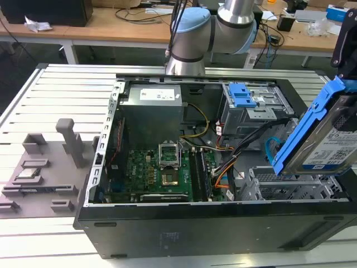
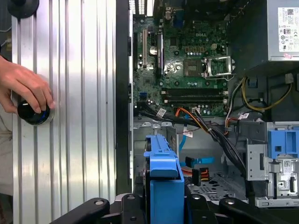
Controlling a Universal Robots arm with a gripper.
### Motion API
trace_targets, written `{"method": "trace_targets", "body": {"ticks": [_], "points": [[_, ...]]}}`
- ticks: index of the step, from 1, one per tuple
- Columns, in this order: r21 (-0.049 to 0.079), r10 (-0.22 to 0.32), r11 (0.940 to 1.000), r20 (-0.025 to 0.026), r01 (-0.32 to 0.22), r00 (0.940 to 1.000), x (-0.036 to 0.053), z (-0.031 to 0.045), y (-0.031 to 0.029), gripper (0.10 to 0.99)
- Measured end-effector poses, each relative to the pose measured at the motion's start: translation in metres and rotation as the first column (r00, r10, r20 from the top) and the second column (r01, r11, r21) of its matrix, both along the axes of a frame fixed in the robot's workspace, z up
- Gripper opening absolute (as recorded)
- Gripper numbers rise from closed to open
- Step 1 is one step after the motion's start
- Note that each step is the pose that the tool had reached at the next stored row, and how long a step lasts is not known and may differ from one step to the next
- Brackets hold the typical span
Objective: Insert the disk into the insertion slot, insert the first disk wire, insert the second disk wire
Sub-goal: 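Insert the disk into the insertion slot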
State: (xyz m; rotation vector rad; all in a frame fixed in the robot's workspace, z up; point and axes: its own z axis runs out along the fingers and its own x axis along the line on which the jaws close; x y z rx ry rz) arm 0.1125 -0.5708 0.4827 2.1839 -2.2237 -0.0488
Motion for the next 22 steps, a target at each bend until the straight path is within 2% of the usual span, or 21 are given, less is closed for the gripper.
{"method": "trace_targets", "body": {"ticks": [5, 8, 11, 15, 20, 22], "points": [[0.0, 0.0, 1.0, 0.0, 0.0, 1.0, -0.0023, -0.0057, 0.002, 0.365], [0.0, 0.0, 1.0, 0.0, 0.0, 1.0, -0.0083, -0.01, 0.0041, 0.365], [0.0, 0.0, 1.0, 0.0, 0.0, 1.0, -0.0105, -0.0136, 0.0054, 0.365], [0.0, 0.0, 1.0, -0.0001, 0.0, 1.0, -0.0103, -0.0209, 0.0094, 0.365], [0.0, 0.0, 1.0, -0.0013, 0.0, 1.0, -0.0064, -0.0332, 0.0183, 0.365], [0.0, 0.0, 1.0, -0.0014, 0.0, 1.0, -0.0063, -0.0362, 0.0197, 0.365]]}}
